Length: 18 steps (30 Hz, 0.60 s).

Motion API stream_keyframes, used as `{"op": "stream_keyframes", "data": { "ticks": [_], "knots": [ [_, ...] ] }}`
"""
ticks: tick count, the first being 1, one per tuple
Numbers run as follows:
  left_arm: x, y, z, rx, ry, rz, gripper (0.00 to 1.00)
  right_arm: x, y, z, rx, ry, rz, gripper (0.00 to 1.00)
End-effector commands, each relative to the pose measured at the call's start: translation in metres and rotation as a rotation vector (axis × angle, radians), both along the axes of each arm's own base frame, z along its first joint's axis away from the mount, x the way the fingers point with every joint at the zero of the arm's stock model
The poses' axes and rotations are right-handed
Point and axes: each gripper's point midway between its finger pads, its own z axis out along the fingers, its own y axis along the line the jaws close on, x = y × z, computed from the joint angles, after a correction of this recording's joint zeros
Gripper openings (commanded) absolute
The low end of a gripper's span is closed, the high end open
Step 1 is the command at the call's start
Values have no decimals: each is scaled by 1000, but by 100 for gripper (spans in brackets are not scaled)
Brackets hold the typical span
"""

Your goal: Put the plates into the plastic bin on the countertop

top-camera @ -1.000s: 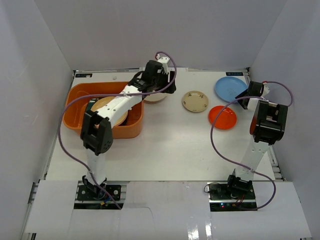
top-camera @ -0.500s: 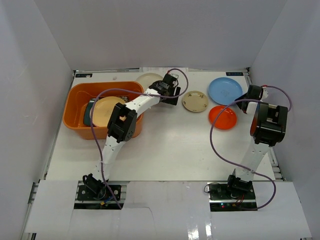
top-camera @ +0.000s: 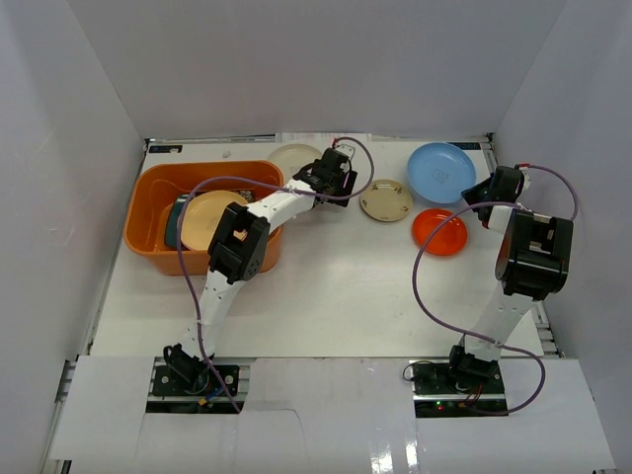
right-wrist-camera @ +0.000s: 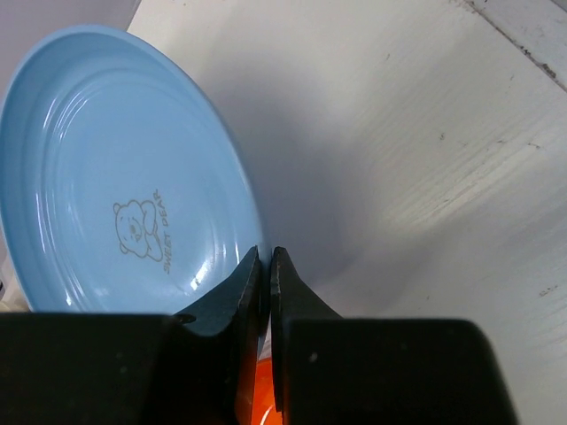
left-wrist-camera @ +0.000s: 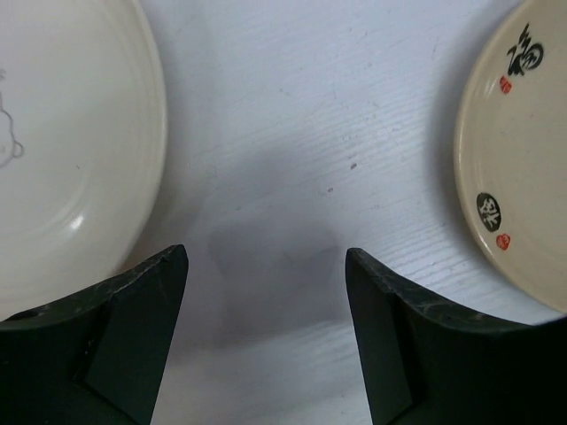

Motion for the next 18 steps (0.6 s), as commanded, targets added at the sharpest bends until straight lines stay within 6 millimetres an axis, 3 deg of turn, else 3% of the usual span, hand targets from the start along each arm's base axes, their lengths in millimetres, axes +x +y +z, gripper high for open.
{"op": "stream_keyframes", "data": {
  "ticks": [1, 4, 11, 12, 13, 14, 18],
  "knots": [
    [28, -5, 68, -11, -189, 1, 83, 7, 5, 32, -4, -102, 21, 8],
    [30, -4, 56, 8, -178, 2, 84, 5, 7, 31, -6, -99, 32, 8],
    [51, 2, 60, 18, -279, 39, 85, 3, 10, 26, 2, -98, 51, 8],
    [55, 4, 54, 25, -261, 37, 85, 3, 11, 26, 2, -98, 51, 8],
    [55, 10, 28, 42, -189, 34, 85, 2, 11, 26, 1, -99, 53, 8],
    [61, 8, 34, 20, -193, 38, 85, 2, 11, 27, -1, -104, 53, 8],
    [61, 13, 8, 15, -134, 28, 81, 2, 14, 38, 3, -137, 69, 8]
  ]
}}
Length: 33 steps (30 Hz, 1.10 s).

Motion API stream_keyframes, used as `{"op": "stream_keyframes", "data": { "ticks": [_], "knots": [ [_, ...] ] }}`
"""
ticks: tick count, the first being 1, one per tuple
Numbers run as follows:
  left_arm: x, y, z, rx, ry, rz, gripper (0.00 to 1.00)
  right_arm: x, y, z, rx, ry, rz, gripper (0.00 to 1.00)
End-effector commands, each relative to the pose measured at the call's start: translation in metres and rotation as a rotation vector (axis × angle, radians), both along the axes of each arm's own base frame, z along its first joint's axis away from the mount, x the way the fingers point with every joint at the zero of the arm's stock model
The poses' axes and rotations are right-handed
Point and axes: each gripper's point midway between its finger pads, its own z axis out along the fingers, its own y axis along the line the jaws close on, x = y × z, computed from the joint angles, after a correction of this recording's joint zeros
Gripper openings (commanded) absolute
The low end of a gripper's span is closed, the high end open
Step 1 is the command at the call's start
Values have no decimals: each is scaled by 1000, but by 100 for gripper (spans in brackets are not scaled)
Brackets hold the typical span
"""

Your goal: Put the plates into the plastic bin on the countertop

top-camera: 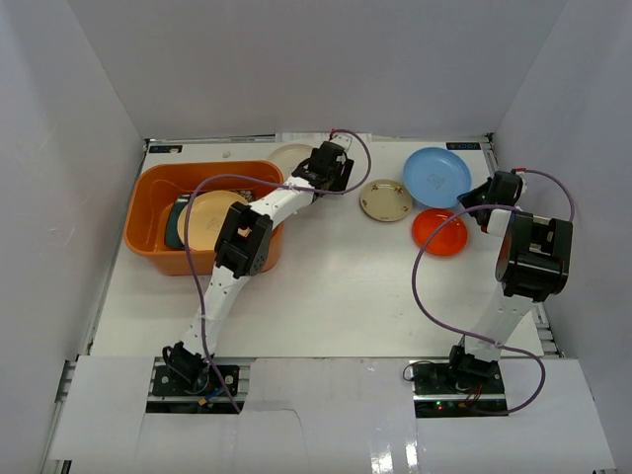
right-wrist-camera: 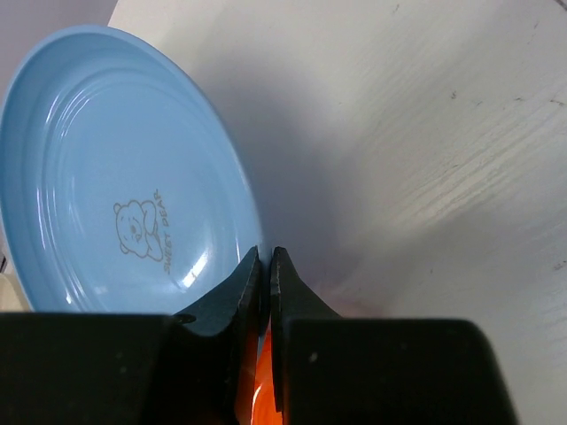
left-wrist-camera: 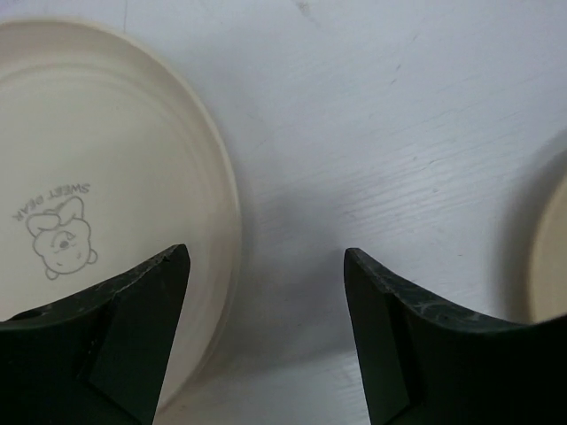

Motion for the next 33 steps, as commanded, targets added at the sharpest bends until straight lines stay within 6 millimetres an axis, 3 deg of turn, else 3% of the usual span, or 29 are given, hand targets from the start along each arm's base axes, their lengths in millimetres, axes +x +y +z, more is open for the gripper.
{"op": "stream_keyframes", "data": {
  "ticks": [1, 7, 11, 14, 15, 17, 18, 19, 21, 22, 24, 25, 28, 29, 31, 32, 33],
  "knots": [
    [0, 9, -15, 0, 60, -11, 80, 14, 5, 52, -15, -157, 33, 8],
    [-2, 7, -31, 13, 83, -27, 62, 13, 16, 89, 1, -247, 77, 8],
    [-7, -3, -26, 22, 68, -54, 19, 6, 28, 134, -28, -341, 117, 8],
    [-13, -21, -6, 10, 12, -81, 5, 0, 30, 153, -54, -368, 126, 8],
    [-14, -30, 18, 22, -48, -106, 0, -5, 30, 167, -65, -392, 126, 8],
    [-16, -34, 41, 20, -94, -107, 0, -11, 29, 178, -84, -406, 117, 8],
    [-18, -37, 56, 13, -121, -107, 0, -17, 29, 192, -104, -433, 116, 8],
    [-20, -39, 86, -12, -161, -105, 0, -22, 29, 195, -111, -429, 109, 8],
    [-26, -41, 123, -41, -215, -104, 0, -32, 29, 214, -130, -462, 104, 8],
    [-32, -38, 160, -70, -262, -105, 0, -36, 29, 215, -133, -451, 105, 8],
    [-42, -38, 199, -92, -318, -109, 0, -47, 30, 230, -151, -471, 102, 8],
    [-50, -28, 238, -104, -378, -93, 0, -51, 29, 235, -155, -476, 95, 8],
    [-67, -13, 284, -112, -440, -76, 0, -68, 30, 249, -163, -482, 89, 8],
    [-78, 2, 309, -110, -477, -54, 0, -76, 30, 258, -165, -491, 85, 8],
    [-89, 21, 329, -90, -499, -25, 0, -84, 32, 265, -168, -500, 91, 8],
    [-102, 42, 355, -78, -542, 13, 0, -90, 33, 274, -176, -517, 93, 8],
    [-108, 52, 343, -38, -520, 27, 0, -93, 35, 274, -175, -511, 97, 8]
  ]
}}
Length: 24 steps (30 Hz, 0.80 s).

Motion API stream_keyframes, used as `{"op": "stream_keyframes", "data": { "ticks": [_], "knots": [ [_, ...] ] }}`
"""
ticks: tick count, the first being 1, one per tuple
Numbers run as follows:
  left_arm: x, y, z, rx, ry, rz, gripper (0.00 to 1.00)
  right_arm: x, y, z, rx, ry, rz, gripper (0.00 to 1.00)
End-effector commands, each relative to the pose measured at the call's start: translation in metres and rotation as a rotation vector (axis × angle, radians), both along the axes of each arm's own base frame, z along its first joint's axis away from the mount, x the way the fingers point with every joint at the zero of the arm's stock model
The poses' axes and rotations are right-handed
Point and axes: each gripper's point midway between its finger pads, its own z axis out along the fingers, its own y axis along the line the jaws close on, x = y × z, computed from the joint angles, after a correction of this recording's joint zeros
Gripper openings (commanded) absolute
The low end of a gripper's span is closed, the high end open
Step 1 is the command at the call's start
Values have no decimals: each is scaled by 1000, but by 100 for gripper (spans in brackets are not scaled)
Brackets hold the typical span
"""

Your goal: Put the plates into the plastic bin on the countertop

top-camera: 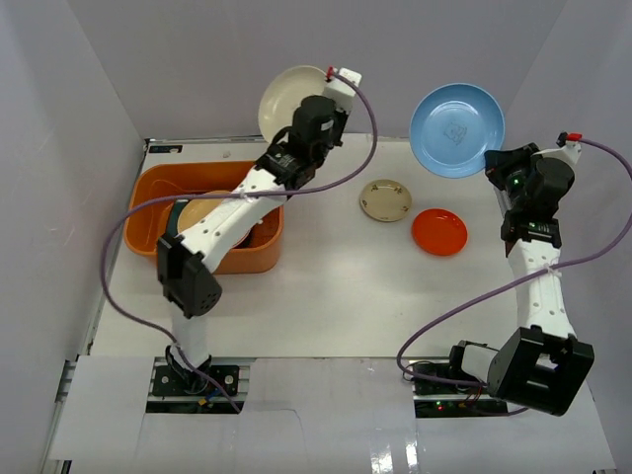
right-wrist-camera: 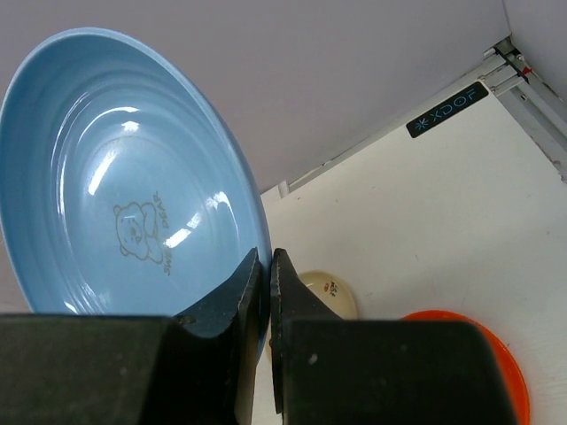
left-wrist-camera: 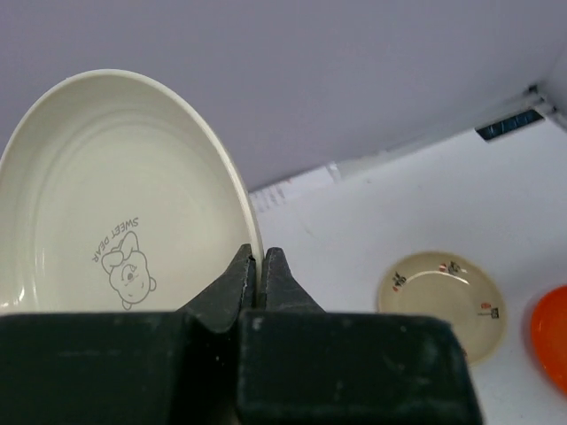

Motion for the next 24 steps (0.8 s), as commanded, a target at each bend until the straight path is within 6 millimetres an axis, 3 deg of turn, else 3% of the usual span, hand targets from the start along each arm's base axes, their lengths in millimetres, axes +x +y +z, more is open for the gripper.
{"op": "stream_keyframes", "data": {
  "ticks": [1, 3, 5, 6, 7, 9, 10, 11, 14, 16, 22, 24],
  "knots": [
    [-32, 71, 66, 27, -105, 152, 0, -17, 5, 20, -20, -32, 19, 8],
    [-53, 104, 58, 72, -84, 216, 0, -24, 10, 25, -21, -40, 38, 8],
    [-68, 123, 44, 100, -47, 252, 0, -28, 27, 29, -21, -53, 103, 8],
    [-84, 138, 23, 109, 12, 267, 0, -28, 33, 29, -29, -49, 120, 8],
    [-92, 144, 10, 113, 45, 271, 0, -29, 51, 32, -40, -44, 166, 8],
    [-109, 164, -6, 92, 84, 311, 0, -26, 74, 30, -88, -27, 219, 8],
    [-116, 171, -38, 132, 136, 319, 0, -26, 88, 34, -109, -16, 251, 8],
    [-117, 180, -48, 133, 155, 336, 0, -27, 122, 31, -126, -7, 327, 8],
    [-120, 195, -82, 135, 220, 344, 0, -30, 159, 34, -136, -24, 404, 8],
    [-120, 194, -101, 113, 267, 342, 0, -33, 178, 39, -141, -34, 438, 8],
    [-115, 211, -149, 181, 351, 410, 1, -33, 208, 30, -155, -13, 473, 8],
    [-116, 216, -161, 184, 372, 431, 17, -32, 214, 27, -157, -4, 478, 8]
  ]
}}
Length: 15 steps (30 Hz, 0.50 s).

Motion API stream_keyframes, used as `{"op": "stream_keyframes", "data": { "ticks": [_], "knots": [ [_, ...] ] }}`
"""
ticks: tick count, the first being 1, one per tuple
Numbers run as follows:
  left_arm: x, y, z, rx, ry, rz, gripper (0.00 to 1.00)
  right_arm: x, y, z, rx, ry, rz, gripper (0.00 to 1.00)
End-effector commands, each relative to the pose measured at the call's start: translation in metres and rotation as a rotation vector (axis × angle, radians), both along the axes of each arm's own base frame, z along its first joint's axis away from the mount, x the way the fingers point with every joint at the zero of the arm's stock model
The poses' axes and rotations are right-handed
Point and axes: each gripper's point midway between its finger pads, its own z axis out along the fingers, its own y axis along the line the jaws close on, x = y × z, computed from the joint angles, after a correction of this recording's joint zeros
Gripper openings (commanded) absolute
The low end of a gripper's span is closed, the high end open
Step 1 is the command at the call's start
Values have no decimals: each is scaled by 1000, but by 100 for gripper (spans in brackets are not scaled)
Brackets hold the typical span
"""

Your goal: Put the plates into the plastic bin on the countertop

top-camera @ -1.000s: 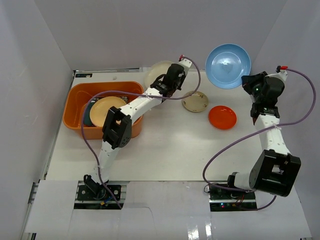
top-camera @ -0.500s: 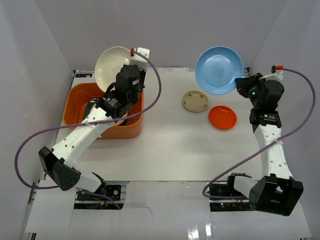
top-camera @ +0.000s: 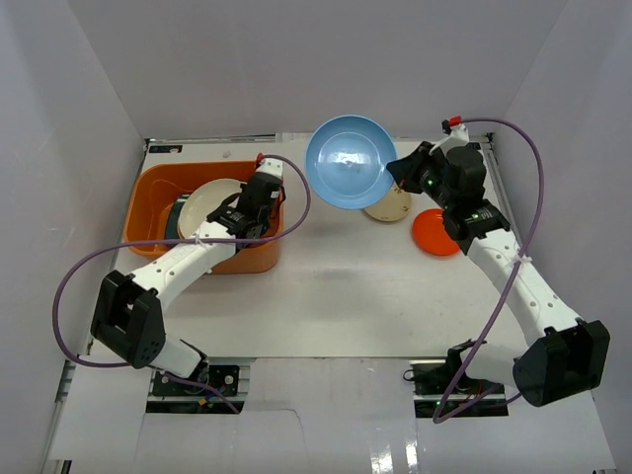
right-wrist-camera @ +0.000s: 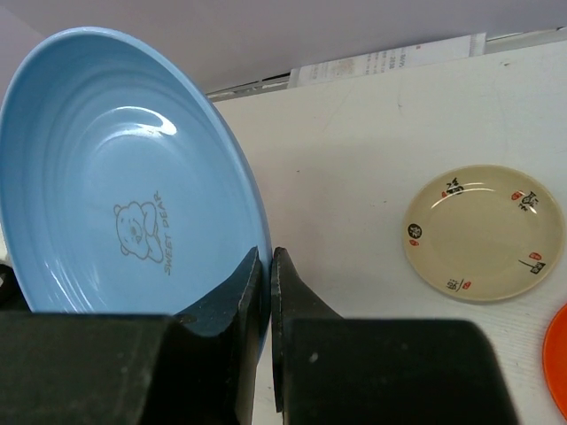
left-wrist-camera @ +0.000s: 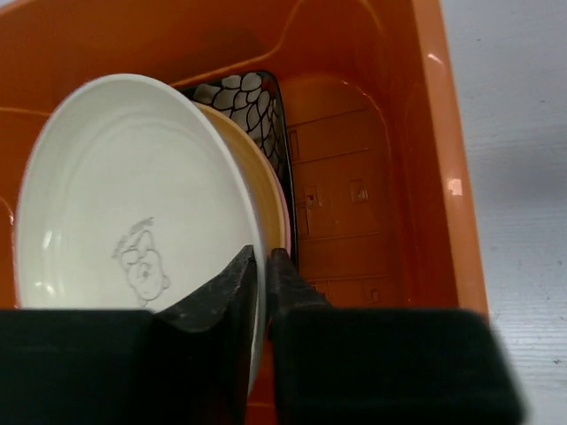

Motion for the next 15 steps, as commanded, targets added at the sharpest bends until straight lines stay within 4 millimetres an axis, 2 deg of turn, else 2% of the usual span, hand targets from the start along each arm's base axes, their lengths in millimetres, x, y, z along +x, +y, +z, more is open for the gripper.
{"op": "stream_keyframes", "data": {
  "ticks": [1, 2, 4, 5, 6, 8, 9, 11, 12, 15],
  "knots": [
    [4, 8, 1, -37, -35, 54, 26, 10, 10, 25, -2, -71, -13, 8],
    [4, 7, 6, -56, -53, 48, 42, 11, 14, 28, -4, -78, -11, 8],
    [5, 6, 13, -82, -70, 39, 56, 14, 23, 25, -18, -65, -10, 8],
    [5, 5, 19, -101, -80, 36, 68, 16, 26, 25, -23, -65, -14, 8],
    [5, 4, 31, -122, -103, 32, 73, 18, 27, 31, -21, -76, -23, 8],
    [3, 1, 45, -164, -128, 20, 80, 21, 37, 27, -27, -66, -18, 8],
    [-1, 1, 64, -212, -170, 21, 85, 24, 39, 33, -25, -74, -28, 8],
    [-7, 2, 86, -266, -215, 22, 87, 26, 54, 28, -32, -62, -10, 8],
    [-15, 5, 111, -331, -272, 26, 87, 27, 68, 29, -38, -62, 4, 8],
    [-32, 7, 153, -447, -361, 5, 89, 28, 90, 24, -69, -46, 23, 8]
  ]
}}
